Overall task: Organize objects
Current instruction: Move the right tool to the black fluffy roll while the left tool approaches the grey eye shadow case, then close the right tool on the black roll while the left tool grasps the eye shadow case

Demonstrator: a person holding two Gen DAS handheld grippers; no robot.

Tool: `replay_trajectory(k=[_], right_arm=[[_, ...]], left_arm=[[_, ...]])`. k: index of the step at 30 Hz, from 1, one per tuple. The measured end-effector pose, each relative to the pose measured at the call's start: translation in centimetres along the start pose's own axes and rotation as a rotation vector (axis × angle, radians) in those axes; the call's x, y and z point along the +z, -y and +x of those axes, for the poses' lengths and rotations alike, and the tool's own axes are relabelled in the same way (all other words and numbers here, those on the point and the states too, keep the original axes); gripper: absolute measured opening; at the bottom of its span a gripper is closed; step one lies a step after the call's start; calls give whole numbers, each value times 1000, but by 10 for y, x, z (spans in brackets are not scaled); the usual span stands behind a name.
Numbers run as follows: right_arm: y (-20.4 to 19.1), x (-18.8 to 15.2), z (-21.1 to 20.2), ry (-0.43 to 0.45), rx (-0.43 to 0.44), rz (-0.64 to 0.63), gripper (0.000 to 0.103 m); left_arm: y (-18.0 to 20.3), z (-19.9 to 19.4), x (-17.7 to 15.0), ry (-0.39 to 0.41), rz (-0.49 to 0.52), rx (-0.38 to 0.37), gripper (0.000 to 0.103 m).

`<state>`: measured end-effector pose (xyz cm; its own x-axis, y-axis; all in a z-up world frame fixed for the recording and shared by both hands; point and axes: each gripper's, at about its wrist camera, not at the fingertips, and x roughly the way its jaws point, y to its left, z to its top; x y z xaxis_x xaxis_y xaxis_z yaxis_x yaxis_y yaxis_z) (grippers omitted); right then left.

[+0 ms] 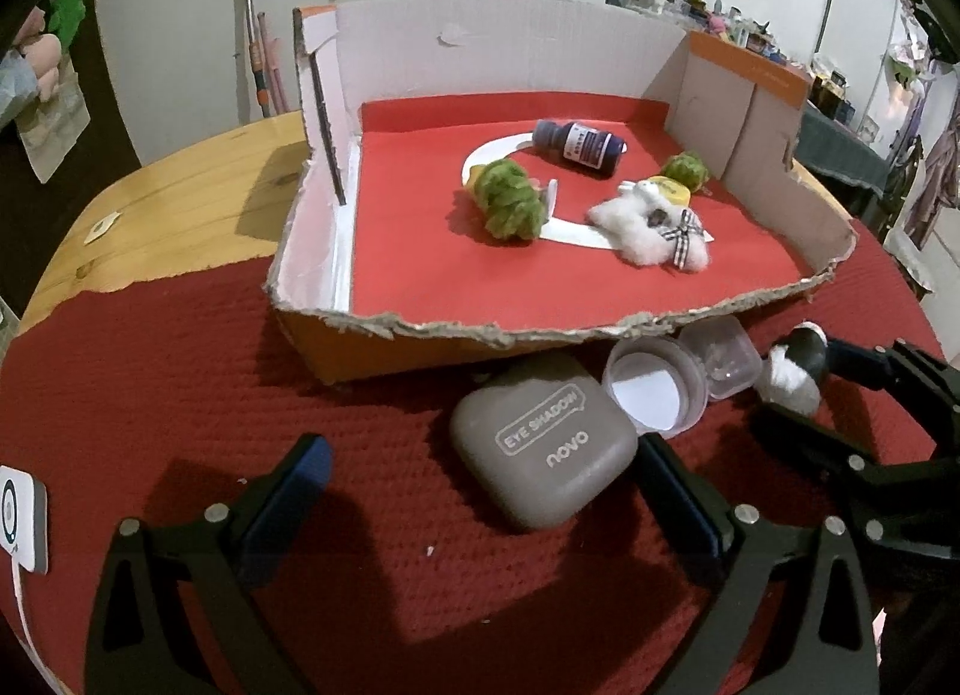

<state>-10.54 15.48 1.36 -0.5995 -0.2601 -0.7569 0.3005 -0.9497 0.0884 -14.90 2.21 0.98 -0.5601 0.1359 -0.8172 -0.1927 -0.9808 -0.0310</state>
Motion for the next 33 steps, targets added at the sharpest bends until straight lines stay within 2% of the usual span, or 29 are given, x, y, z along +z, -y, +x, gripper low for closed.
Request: replay_trajectory(k=[7, 10, 15, 17, 33], right_arm=[[-3, 1, 2, -2, -18, -27, 61], [-4, 0, 2, -1, -12, -30, 59], [-8, -2, 0, 0, 4, -33, 58], [-10, -3, -1, -1, 15, -36, 57], [-23, -6, -6, -2, 60, -54, 56]], left_arm=[[3, 1, 1, 6, 9, -6, 96], [5, 0, 1, 10, 15, -17, 89], [10, -4, 0, 22, 38, -38, 67], [13, -5, 0, 25, 47, -43, 63], [12, -13, -8, 28, 37, -61, 62]])
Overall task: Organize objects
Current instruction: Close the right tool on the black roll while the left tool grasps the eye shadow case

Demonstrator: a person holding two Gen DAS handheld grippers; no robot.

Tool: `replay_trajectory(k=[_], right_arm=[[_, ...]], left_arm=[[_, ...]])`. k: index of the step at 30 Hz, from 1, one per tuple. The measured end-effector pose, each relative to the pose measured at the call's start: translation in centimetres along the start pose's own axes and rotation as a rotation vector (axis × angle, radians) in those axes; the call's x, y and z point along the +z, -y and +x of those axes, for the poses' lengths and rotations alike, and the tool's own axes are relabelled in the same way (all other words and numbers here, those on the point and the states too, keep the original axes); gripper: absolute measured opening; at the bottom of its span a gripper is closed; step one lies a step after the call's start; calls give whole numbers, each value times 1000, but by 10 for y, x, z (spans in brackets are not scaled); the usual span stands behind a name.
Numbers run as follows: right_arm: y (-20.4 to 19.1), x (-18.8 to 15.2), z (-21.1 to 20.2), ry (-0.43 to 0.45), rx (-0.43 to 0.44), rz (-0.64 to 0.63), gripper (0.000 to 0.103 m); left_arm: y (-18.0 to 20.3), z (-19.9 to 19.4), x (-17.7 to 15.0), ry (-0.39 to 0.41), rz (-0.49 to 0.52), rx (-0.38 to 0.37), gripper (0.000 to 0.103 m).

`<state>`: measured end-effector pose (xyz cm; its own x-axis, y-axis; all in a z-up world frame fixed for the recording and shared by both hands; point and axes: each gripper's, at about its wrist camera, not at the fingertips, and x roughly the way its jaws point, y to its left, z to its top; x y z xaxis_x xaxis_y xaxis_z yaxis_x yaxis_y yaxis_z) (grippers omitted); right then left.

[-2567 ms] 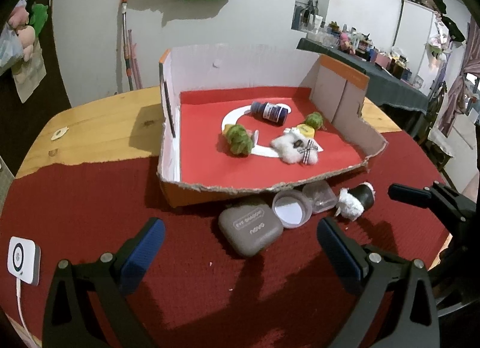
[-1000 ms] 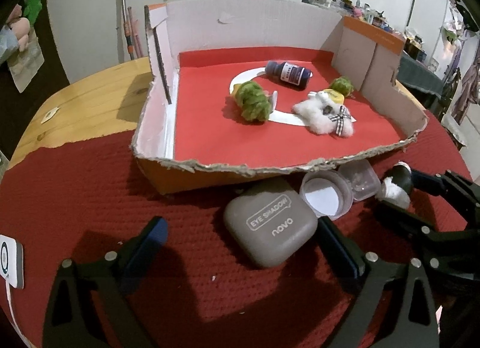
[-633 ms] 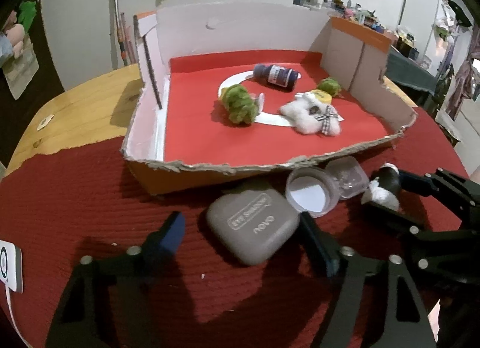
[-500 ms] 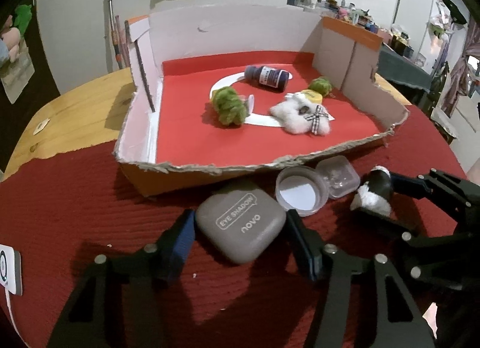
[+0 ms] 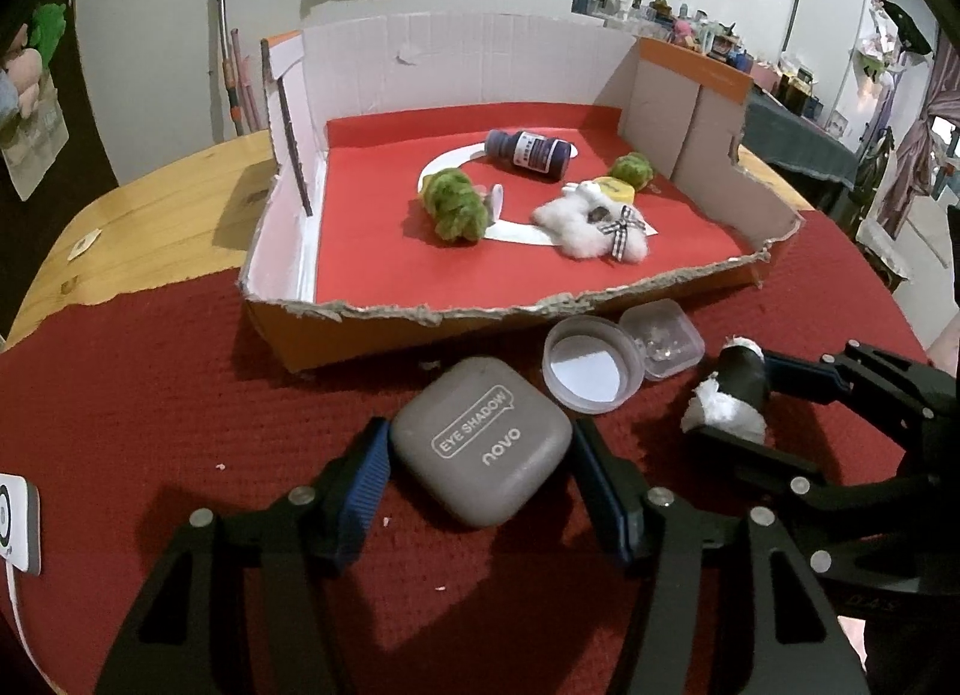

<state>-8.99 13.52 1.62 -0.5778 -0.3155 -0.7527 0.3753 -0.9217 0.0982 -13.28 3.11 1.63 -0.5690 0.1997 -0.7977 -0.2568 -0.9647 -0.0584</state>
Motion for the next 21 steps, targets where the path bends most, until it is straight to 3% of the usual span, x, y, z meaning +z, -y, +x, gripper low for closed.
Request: replay_trajectory(k=[21], right_arm=[[-4, 1, -7, 11, 0, -7, 56]], left_arm=[[3, -11, -3, 15, 4, -18, 62]])
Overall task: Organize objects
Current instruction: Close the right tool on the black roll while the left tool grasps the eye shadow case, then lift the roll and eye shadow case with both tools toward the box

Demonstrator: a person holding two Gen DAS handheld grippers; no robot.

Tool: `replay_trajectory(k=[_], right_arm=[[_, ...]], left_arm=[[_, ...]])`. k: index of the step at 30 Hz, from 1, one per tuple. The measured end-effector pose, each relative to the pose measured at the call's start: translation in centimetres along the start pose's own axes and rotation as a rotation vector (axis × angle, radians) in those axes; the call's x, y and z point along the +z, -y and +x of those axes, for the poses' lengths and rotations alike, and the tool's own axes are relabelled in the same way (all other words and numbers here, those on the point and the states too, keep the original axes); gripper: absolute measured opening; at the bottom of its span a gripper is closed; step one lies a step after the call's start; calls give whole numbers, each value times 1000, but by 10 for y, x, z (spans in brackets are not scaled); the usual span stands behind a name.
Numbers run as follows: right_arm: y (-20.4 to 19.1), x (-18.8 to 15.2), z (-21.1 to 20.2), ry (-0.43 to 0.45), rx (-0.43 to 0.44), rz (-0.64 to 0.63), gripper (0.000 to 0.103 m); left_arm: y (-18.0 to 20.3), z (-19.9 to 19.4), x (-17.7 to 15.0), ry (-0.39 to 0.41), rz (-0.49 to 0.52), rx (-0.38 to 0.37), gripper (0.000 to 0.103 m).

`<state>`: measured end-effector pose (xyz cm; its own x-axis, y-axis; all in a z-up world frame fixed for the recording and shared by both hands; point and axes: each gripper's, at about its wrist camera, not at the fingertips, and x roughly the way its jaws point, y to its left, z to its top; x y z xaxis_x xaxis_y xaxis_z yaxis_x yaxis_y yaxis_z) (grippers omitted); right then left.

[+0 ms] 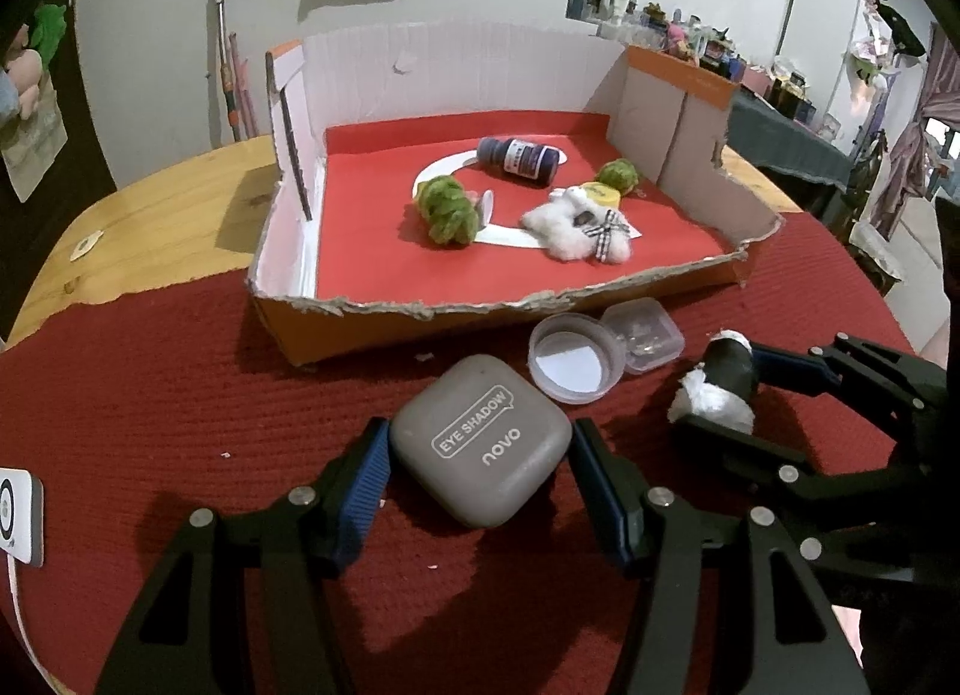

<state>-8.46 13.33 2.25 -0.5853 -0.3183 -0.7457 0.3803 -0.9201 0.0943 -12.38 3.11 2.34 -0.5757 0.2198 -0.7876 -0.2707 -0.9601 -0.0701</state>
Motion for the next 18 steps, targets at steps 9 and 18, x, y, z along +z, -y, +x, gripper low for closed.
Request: replay_trajectory(k=[9, 18], right_arm=[[-3, 8, -21, 45, 7, -11, 56], [-8, 19, -36, 84, 10, -34, 57]], left_arm=[[4, -20, 6, 42, 5, -38, 62], [7, -33, 16, 81, 17, -36, 62]])
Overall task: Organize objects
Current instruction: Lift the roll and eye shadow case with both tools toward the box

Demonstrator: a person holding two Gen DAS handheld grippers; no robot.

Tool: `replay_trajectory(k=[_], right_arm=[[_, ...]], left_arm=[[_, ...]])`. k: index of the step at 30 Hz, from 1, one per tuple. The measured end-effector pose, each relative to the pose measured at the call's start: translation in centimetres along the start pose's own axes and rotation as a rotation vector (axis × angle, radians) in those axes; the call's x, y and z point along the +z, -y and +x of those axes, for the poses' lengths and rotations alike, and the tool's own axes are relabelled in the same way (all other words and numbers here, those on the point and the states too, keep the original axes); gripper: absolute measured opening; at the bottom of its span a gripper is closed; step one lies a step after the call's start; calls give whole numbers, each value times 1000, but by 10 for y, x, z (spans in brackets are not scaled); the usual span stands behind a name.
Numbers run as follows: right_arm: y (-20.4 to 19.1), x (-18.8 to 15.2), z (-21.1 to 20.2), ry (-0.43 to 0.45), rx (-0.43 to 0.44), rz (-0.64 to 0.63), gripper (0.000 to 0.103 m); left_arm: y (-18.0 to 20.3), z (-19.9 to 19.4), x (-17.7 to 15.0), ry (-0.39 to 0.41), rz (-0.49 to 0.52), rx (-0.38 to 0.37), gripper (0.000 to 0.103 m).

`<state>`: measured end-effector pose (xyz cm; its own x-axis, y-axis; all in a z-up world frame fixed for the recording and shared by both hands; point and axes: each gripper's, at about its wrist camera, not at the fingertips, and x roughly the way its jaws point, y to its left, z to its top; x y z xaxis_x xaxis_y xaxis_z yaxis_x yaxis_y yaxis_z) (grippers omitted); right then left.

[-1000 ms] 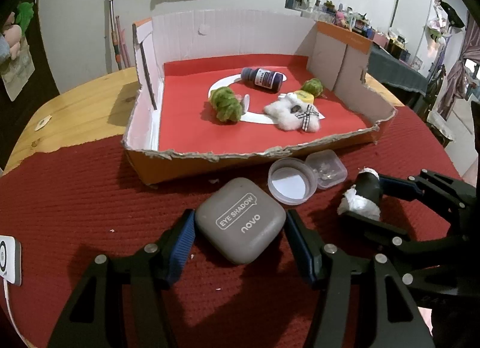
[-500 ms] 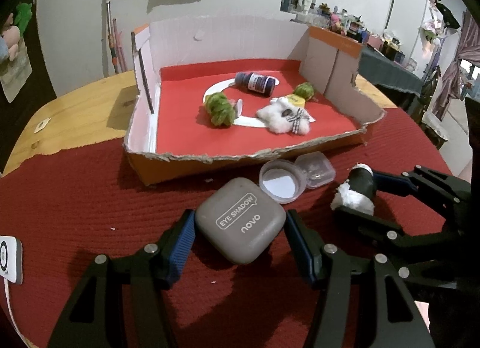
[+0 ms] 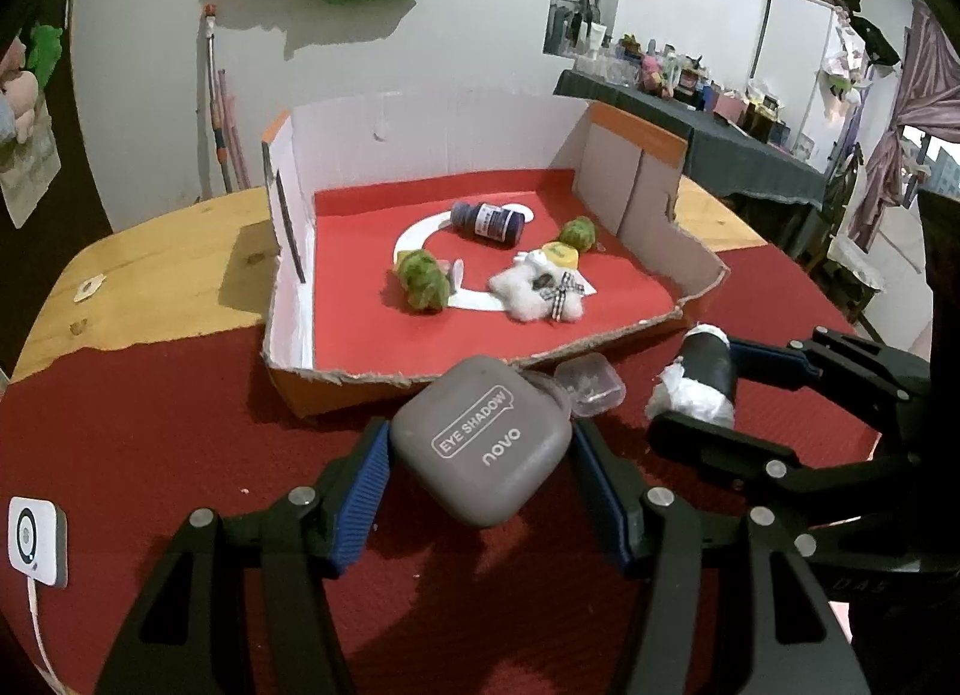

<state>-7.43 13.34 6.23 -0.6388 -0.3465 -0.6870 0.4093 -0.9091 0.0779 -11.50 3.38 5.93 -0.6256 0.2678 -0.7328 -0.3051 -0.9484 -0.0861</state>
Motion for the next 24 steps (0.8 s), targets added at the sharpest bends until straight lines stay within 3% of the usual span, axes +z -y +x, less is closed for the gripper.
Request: replay_trajectory(k=[15, 24], right_arm=[[12, 27, -3, 19, -20, -17, 57], [29, 46, 21, -41, -29, -24, 56]], left_arm=[[-6, 4, 31, 17, -4, 12, 62], [-14, 25, 51, -29, -12, 11, 62]])
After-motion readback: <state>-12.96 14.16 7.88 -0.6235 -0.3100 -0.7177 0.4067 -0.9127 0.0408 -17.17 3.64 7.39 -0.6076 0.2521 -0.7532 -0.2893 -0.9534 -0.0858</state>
